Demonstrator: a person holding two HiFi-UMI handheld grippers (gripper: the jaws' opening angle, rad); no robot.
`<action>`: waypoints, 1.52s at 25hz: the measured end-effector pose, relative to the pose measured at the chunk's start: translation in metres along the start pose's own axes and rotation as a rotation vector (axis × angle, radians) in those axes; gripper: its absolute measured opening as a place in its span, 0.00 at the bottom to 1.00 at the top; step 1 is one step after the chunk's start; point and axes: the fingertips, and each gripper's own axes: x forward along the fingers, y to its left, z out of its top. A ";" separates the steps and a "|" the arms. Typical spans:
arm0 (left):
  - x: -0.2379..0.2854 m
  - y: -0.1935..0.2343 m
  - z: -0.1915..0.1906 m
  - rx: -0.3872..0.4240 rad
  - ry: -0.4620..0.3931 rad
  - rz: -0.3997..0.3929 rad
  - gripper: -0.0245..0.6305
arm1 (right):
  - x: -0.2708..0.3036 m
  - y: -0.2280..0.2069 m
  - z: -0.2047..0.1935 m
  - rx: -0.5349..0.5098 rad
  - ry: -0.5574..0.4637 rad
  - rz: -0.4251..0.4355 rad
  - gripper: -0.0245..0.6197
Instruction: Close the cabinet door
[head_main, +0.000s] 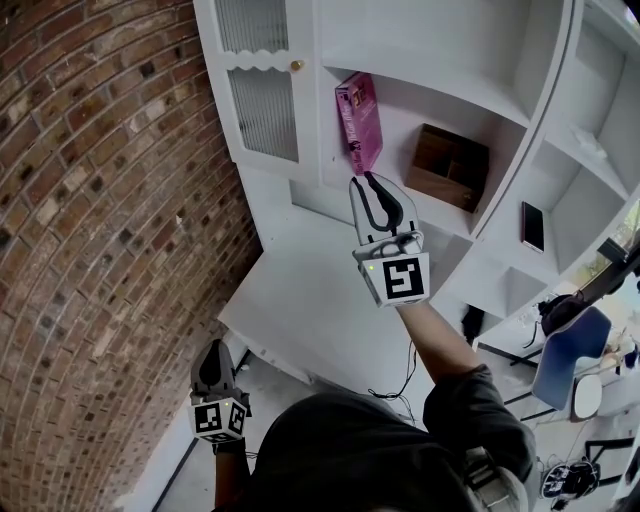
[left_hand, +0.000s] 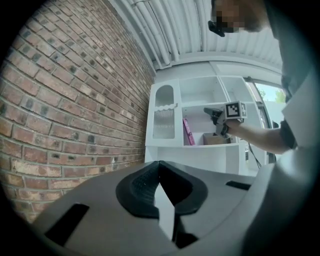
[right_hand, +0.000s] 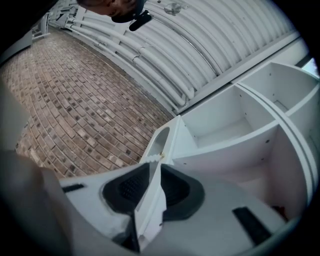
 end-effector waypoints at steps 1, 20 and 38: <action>0.001 -0.001 0.000 0.000 0.000 -0.001 0.04 | -0.006 0.000 -0.001 0.008 0.004 -0.001 0.15; 0.011 -0.013 -0.003 0.016 0.016 -0.027 0.04 | -0.100 0.018 -0.039 0.103 0.154 0.056 0.04; 0.019 -0.021 -0.001 0.027 0.019 -0.040 0.04 | -0.113 0.024 -0.050 0.140 0.166 0.063 0.04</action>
